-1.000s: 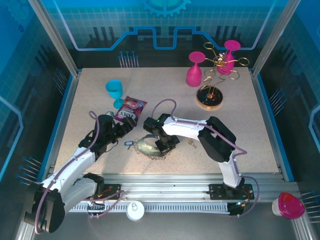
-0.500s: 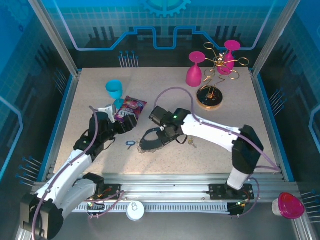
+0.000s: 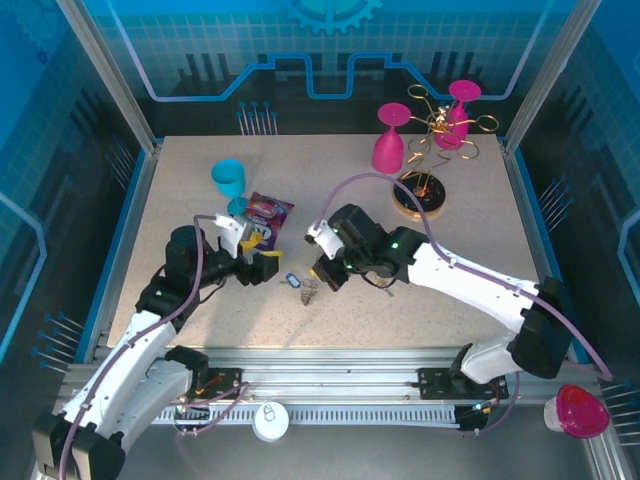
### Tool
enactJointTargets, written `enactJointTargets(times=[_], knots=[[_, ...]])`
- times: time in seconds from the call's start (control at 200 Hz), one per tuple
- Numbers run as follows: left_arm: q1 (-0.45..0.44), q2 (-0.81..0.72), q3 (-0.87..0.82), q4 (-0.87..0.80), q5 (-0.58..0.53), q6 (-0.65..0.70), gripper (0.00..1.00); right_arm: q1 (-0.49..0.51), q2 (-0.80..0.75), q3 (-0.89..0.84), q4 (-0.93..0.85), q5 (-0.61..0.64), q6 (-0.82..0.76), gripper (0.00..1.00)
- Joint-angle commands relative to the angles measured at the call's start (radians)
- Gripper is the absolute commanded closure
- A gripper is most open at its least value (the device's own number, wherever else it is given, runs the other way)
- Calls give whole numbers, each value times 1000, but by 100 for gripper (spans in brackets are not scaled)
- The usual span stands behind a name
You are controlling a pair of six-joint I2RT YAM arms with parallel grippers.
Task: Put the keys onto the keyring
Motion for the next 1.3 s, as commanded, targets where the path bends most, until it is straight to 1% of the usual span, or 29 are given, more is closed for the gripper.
enactJointTargets(times=[0.0,0.085,0.125,0.16,0.28,0.49,0.625,0.725,0.821,0.966,1.126,1.251,1.291], knots=[[-4,-6,44,-22,147,162,23,-18,-66,-37,152,-137,-118,100],[-4,4,60,-35,176,203,25,-34,-90,-53,185,-186,-170,100],[-4,14,68,-41,193,217,28,-43,-96,-60,200,-214,-187,100],[-3,23,80,-54,217,227,30,-50,-97,-62,211,-245,-198,100],[-3,52,124,-113,297,277,34,-61,-95,-66,244,-352,-249,100],[-5,105,173,-229,403,403,41,-62,-85,-83,314,-434,-298,100],[-5,155,172,-252,445,456,44,-62,-87,-86,319,-445,-316,100],[-5,185,169,-231,496,459,51,-62,-94,-90,311,-435,-335,100],[-8,186,155,-213,534,478,55,-63,-99,-96,329,-425,-329,100],[-15,173,146,-238,536,519,58,-62,-91,-97,356,-418,-296,100],[-26,161,132,-244,536,542,66,-55,-90,-98,373,-407,-284,100],[-34,154,118,-242,509,562,67,-50,-90,-100,388,-409,-280,100],[-36,151,114,-238,502,565,69,-48,-88,-99,389,-410,-280,100]])
